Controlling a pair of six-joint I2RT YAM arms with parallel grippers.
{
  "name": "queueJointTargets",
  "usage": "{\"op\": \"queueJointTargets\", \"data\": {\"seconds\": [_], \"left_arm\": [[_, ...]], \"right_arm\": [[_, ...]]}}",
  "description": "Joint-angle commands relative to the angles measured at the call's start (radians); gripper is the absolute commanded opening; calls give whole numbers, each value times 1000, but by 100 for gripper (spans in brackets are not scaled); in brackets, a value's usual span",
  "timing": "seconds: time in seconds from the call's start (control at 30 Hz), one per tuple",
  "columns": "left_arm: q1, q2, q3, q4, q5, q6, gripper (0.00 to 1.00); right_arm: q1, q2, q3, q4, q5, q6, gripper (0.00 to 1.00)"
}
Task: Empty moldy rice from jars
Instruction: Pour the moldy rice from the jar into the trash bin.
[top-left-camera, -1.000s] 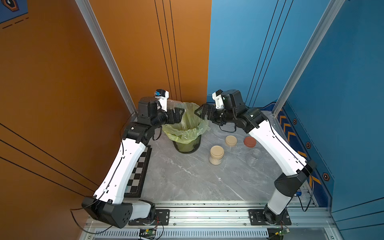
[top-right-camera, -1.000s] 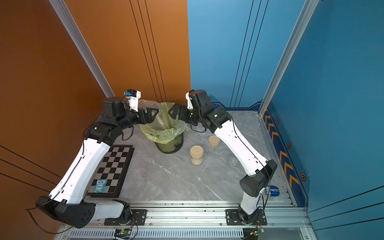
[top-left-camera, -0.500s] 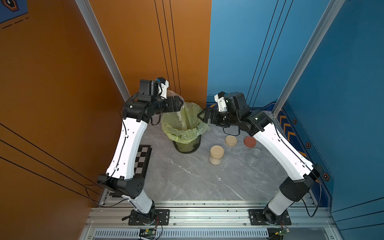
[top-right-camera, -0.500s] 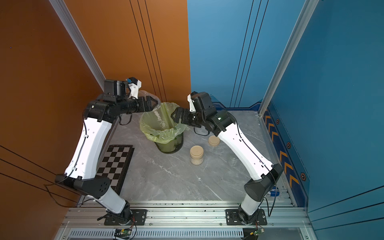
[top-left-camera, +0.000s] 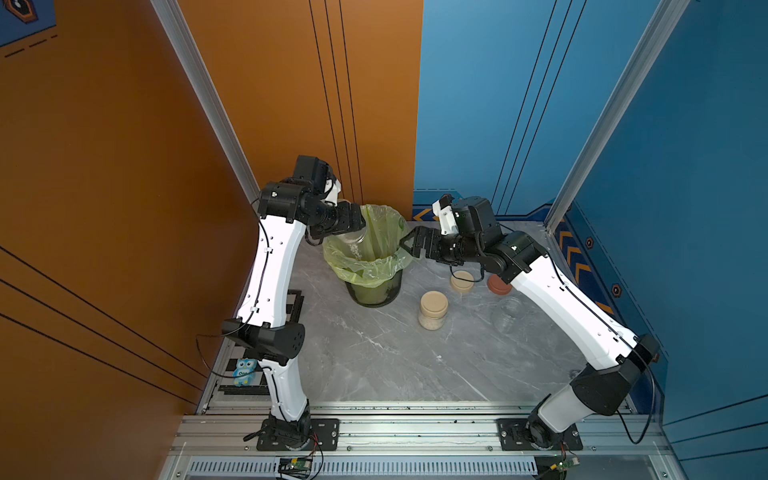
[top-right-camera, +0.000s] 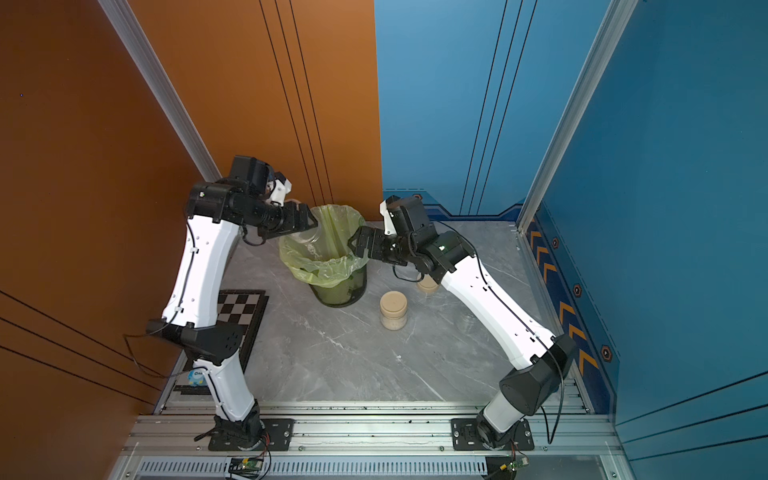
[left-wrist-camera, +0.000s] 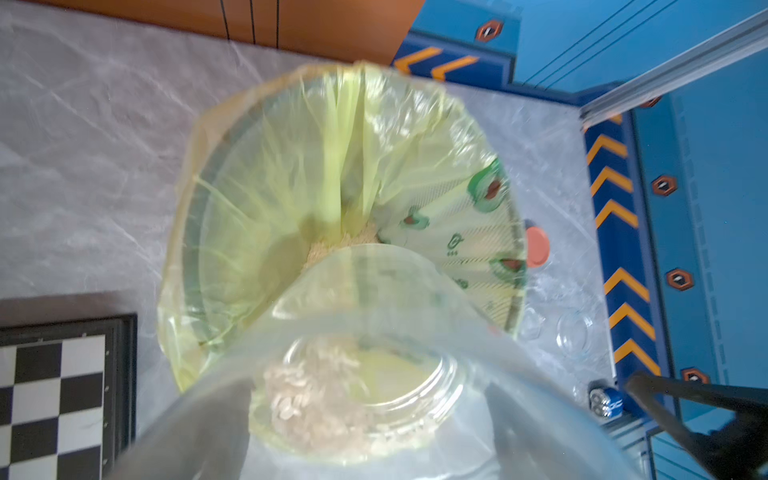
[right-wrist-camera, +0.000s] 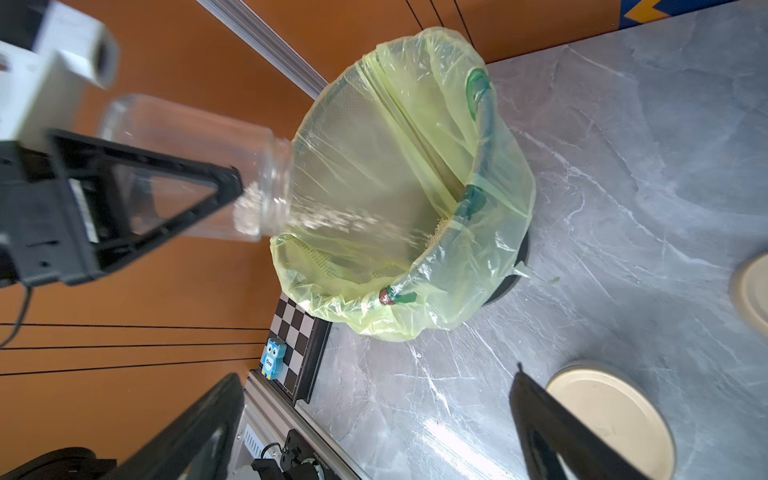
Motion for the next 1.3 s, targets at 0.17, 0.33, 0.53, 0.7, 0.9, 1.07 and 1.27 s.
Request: {"op": "queueJointTargets", "data": {"seconds": [0.17, 0.33, 0.53, 0.7, 0.9, 1.07, 1.27], "left_arm": [[-175, 117, 129, -164, -304, 103, 0], [-186, 150, 175, -162, -311, 105, 0], [-143, 166, 239, -158, -195, 51, 0], [-64, 164, 284, -121, 75, -73, 0], [32, 183, 245, -47, 457, -256, 0], [49, 177, 222, -47, 461, -247, 0], [52, 163, 228, -48, 388, -223, 0]], "right_arm": [[-11, -70, -83, 63, -28, 28, 100], [-16, -84, -102, 65, -29, 36, 100], [-18, -88, -121, 65, -34, 44, 100], [-25, -85, -124, 66, -38, 46, 100], [-31, -80, -124, 66, -42, 53, 100], [-32, -76, -124, 69, -40, 55, 100], [-32, -74, -125, 68, -37, 56, 100]]}}
